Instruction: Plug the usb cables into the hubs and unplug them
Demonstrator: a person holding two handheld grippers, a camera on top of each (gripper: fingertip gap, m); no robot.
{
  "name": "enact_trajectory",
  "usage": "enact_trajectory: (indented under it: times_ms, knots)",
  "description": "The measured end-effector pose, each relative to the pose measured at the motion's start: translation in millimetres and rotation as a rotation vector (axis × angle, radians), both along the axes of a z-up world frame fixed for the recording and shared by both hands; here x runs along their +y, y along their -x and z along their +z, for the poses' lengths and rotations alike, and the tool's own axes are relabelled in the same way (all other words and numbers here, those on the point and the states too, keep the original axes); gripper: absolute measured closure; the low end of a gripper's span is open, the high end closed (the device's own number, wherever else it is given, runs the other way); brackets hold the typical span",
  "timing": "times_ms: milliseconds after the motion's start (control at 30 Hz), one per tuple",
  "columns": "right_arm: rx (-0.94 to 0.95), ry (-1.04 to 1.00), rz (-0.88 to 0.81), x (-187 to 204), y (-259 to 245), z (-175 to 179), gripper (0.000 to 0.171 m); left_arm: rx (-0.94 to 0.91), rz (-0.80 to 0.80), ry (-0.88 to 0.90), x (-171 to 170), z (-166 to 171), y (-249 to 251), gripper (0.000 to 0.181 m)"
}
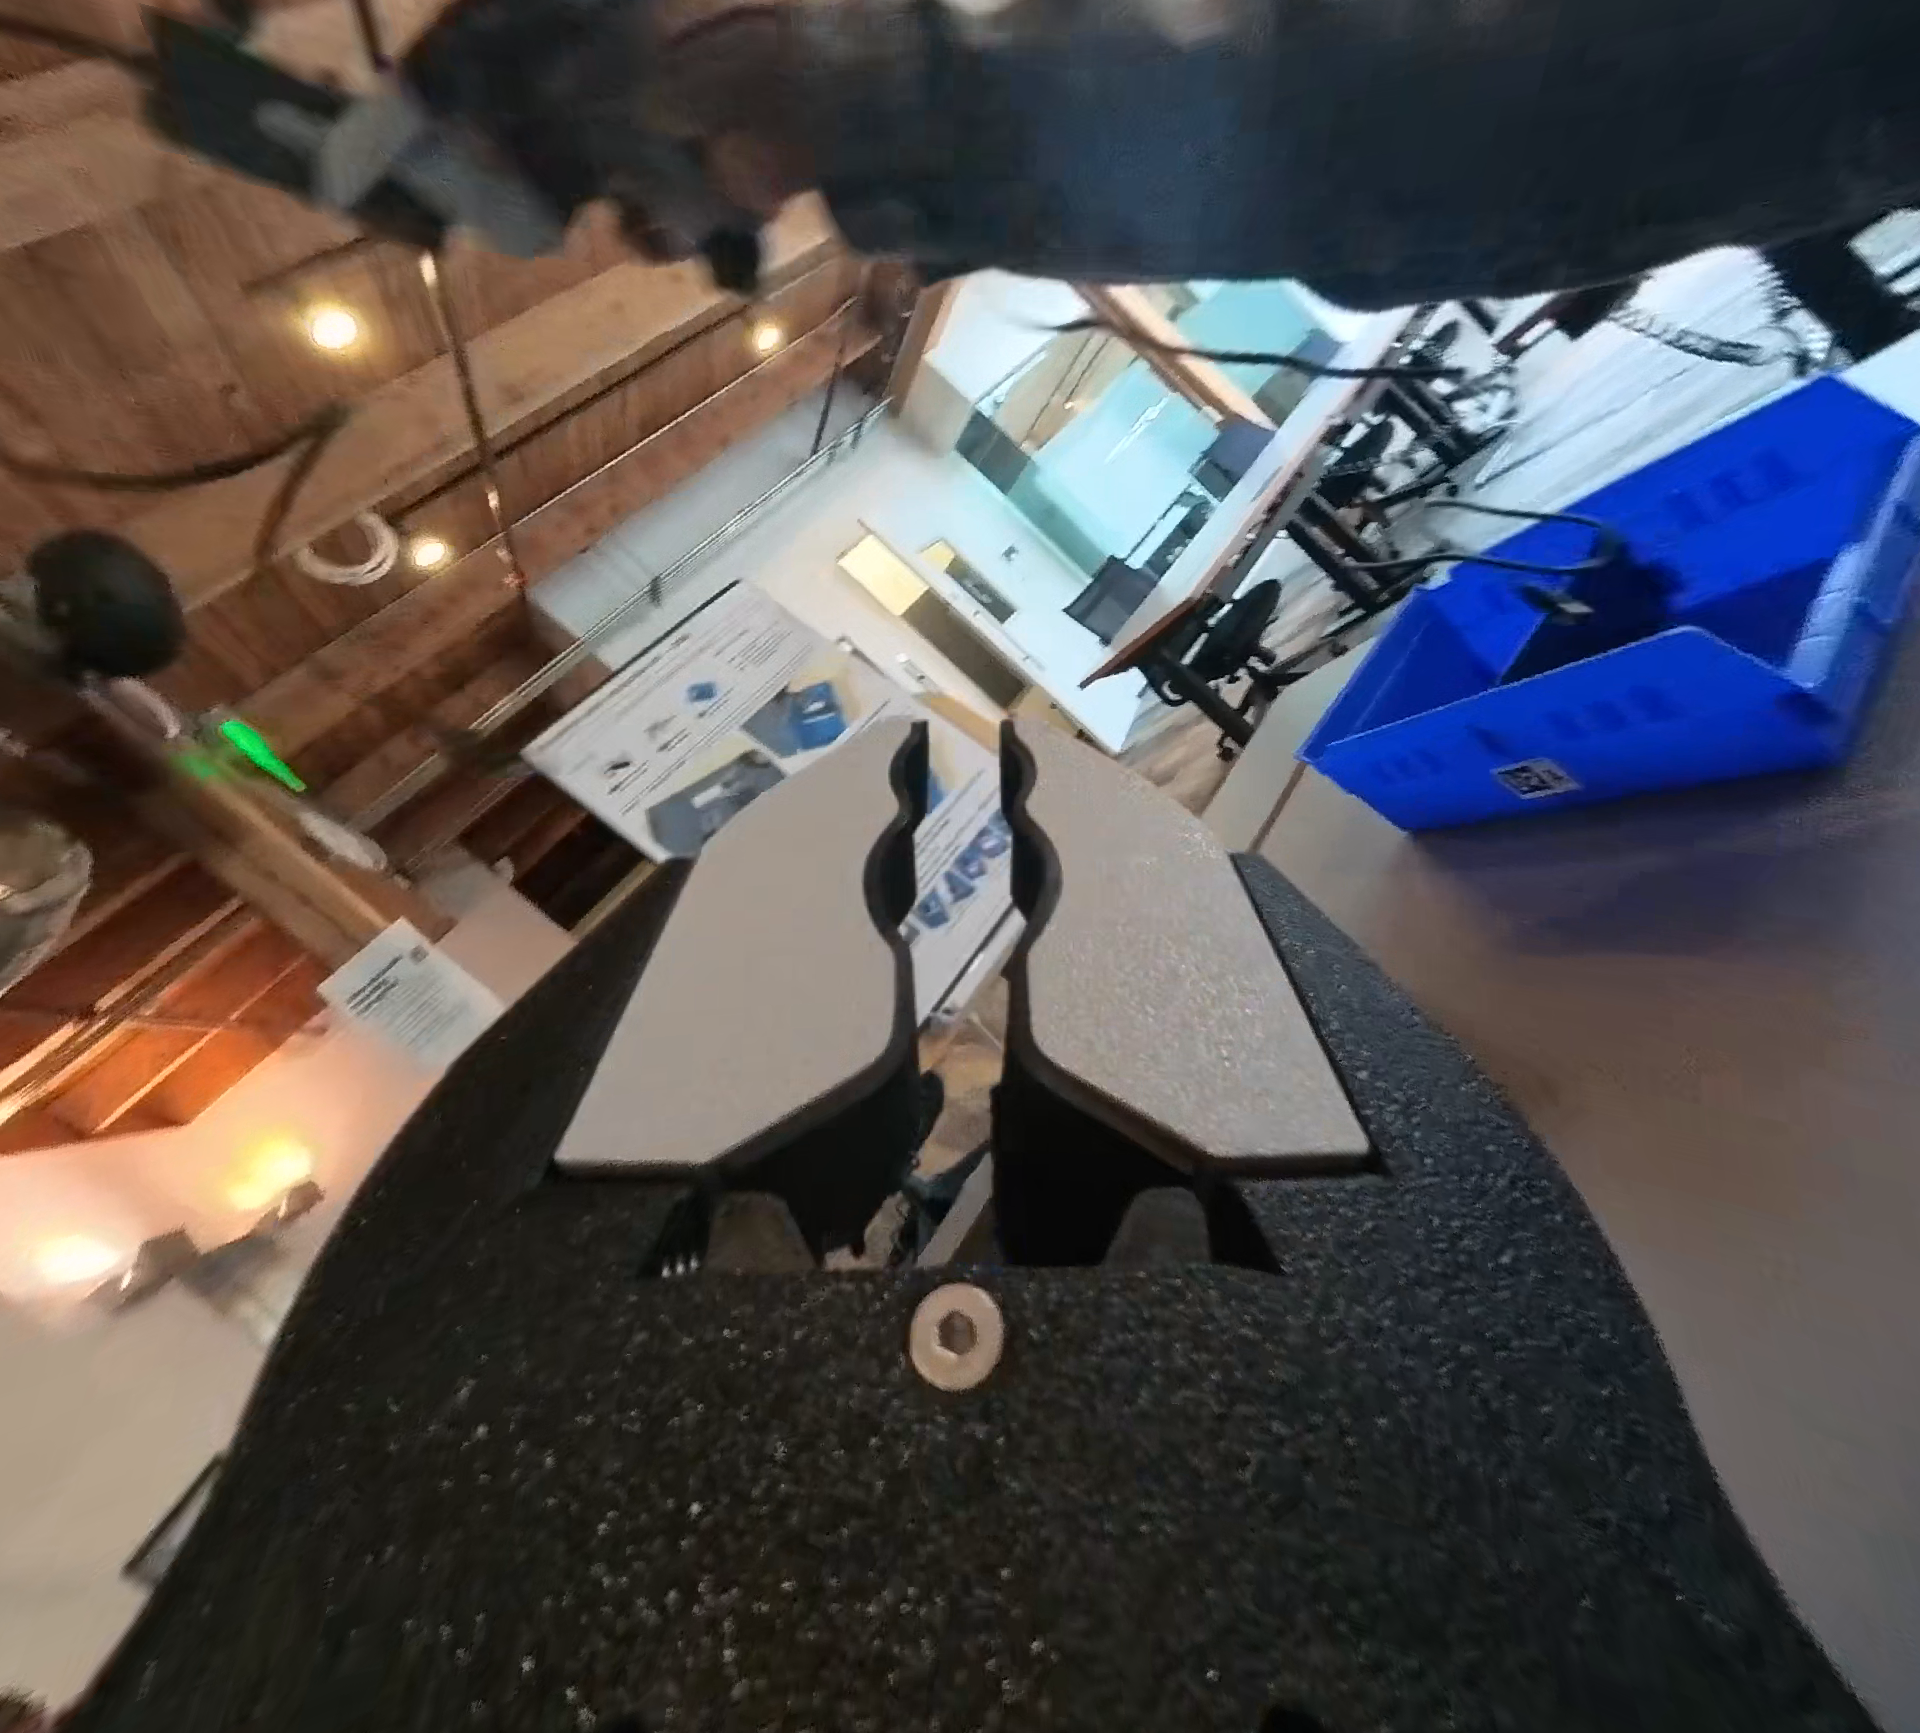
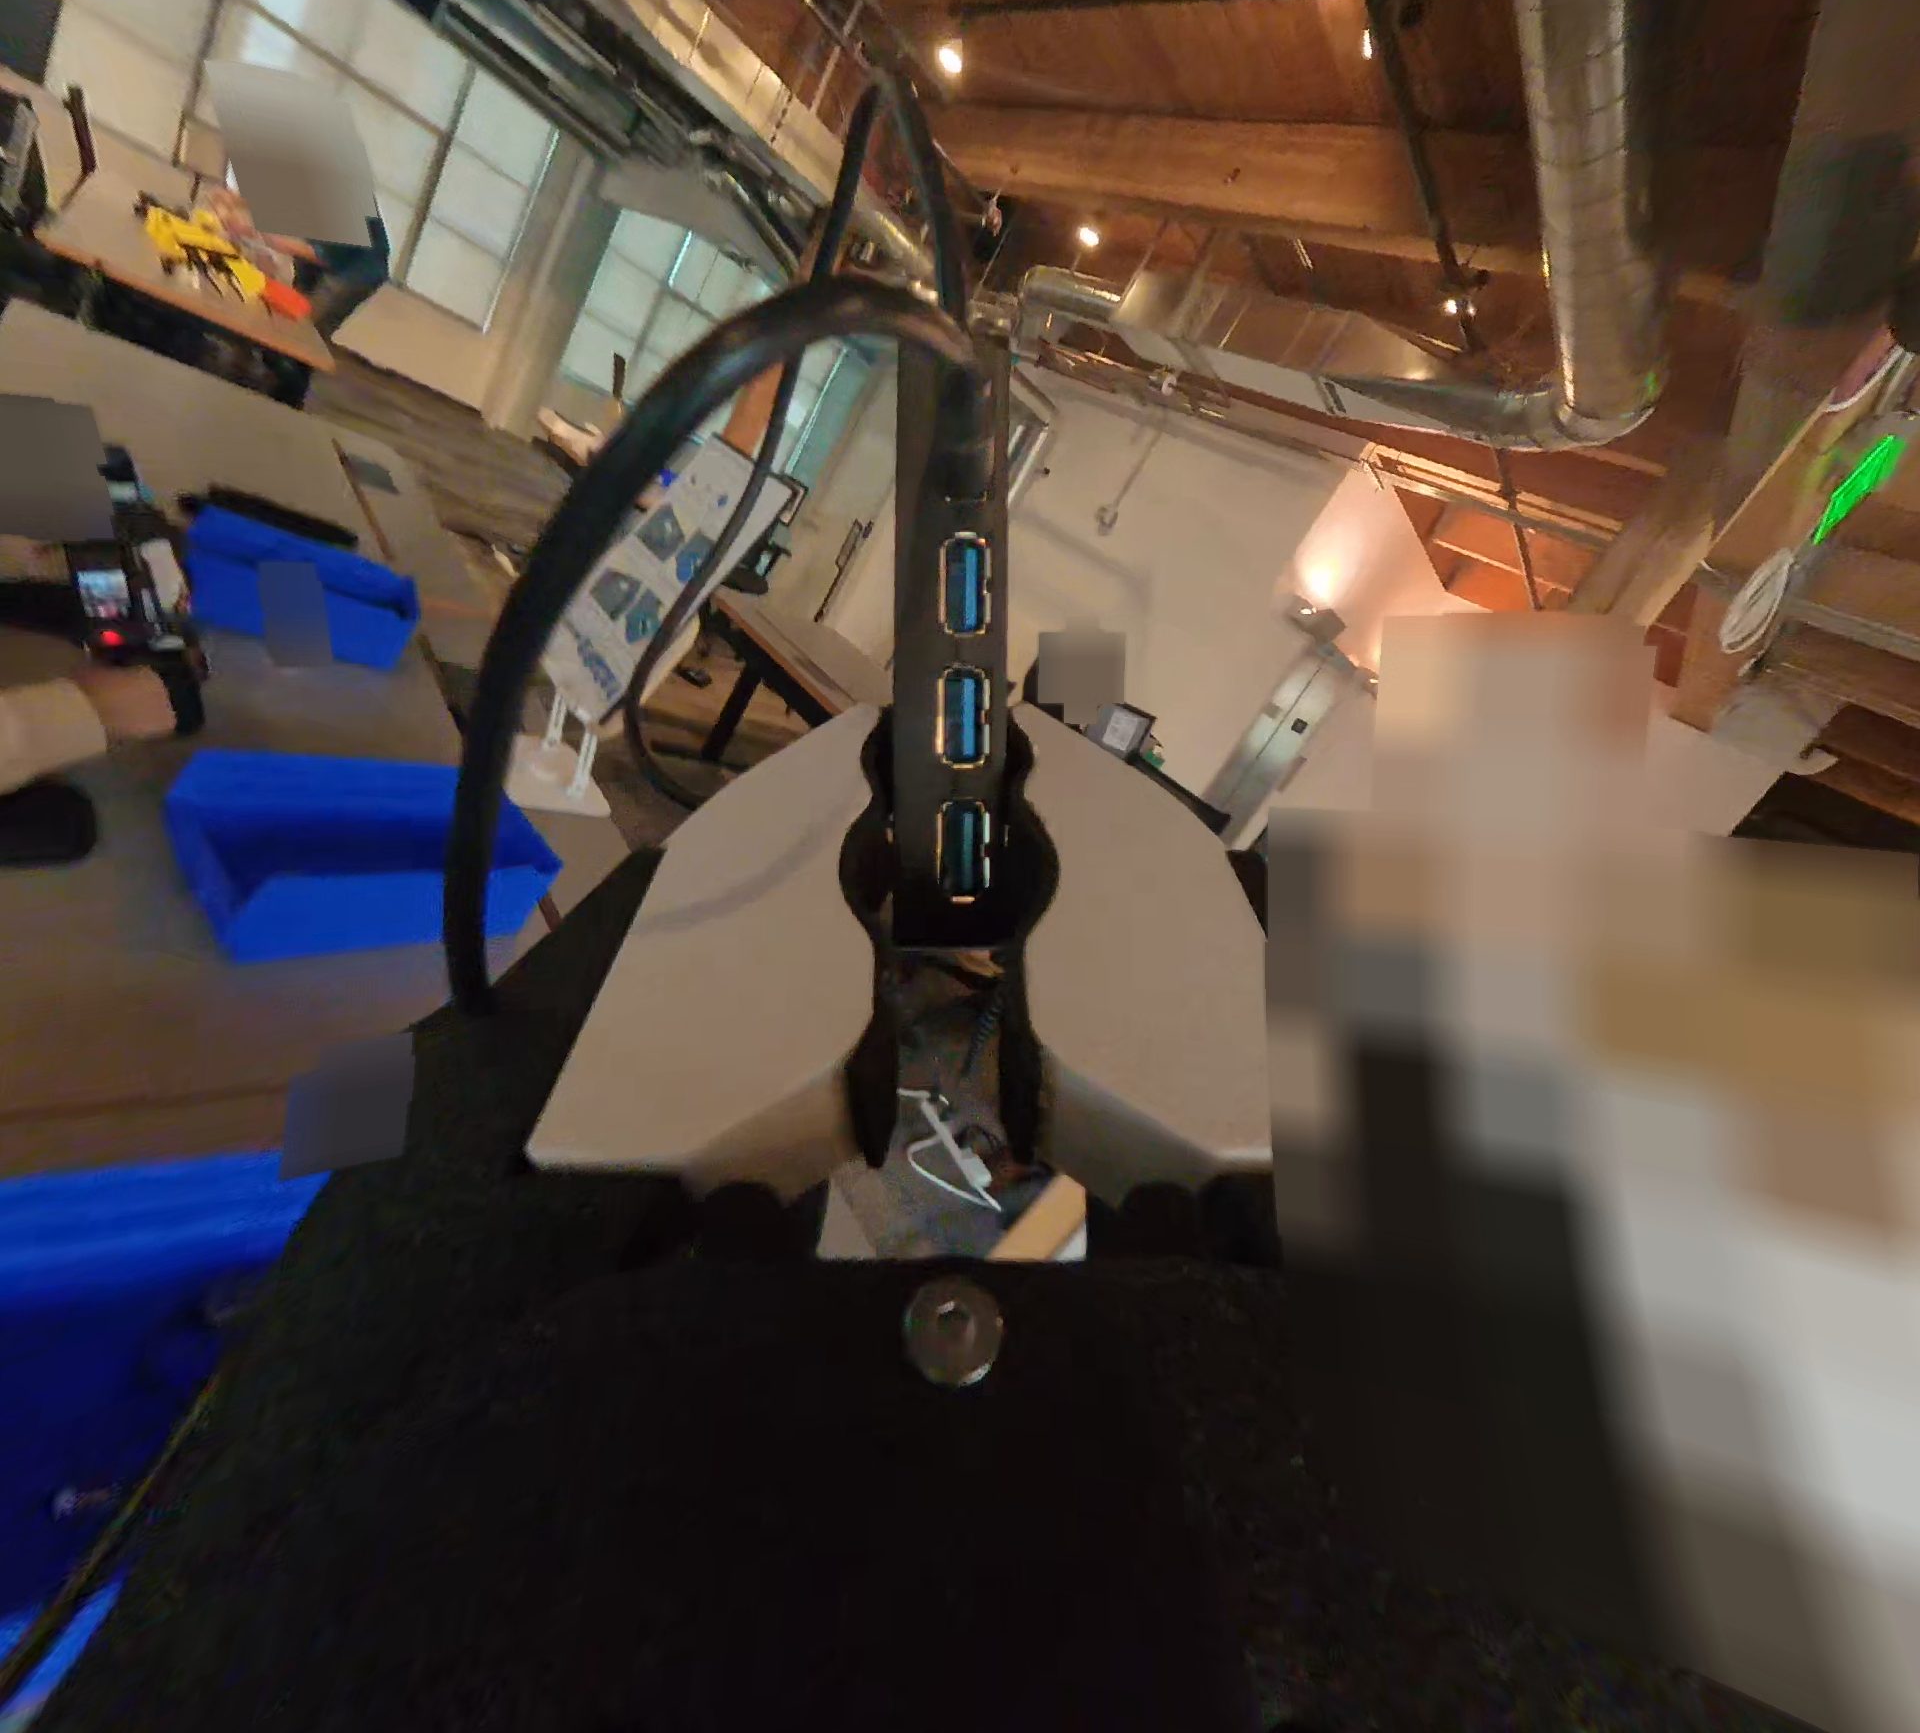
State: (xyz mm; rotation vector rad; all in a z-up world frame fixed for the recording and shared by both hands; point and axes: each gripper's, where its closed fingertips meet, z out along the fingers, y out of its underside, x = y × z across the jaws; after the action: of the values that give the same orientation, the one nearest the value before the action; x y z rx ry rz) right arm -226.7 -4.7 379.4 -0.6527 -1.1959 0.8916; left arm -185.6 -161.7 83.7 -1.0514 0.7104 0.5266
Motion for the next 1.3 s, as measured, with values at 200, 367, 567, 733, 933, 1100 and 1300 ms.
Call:
enact_trajectory:
  times_ms: [200, 367, 567, 733, 933, 1100, 1300]
  knots:
    - [0.038, 0.046, 0.034, -26.6, 50.7, 39.3, 0.154, 0.160, -0.050, 0.057, 10.2, -18.5, -27.3, 0.168]
    - [0.041, 0.049, 0.079, -48.0, 79.3, 39.2, 0.154, 0.200, -0.093, 0.048, 3.6, -20.7, -33.9, 0.168]
    - [0.013, 0.012, 0.091, -57.5, 129.8, -27.5, 0.154, 0.331, -0.183, 0.227, -9.8, -57.0, -47.3, 0.171]
    - [-0.050, -0.041, 0.076, -53.0, 168.2, -103.3, 0.154, 0.400, -0.196, 0.354, -52.3, -82.7, -42.2, 0.175]
    - [-0.107, -0.093, -0.009, -32.4, 199.7, -170.4, 0.154, 0.350, -0.182, 0.373, -87.9, -91.5, -22.9, 0.178]
    - [-0.182, -0.181, -0.023, -34.4, 215.3, -224.9, 0.154, 0.352, -0.242, 0.345, -99.5, -92.0, -25.3, 0.179]
    - [-0.356, -0.253, -0.098, -36.5, 224.5, -307.6, 0.154, 0.353, -0.175, 0.345, -78.0, -89.0, -17.6, 0.170]
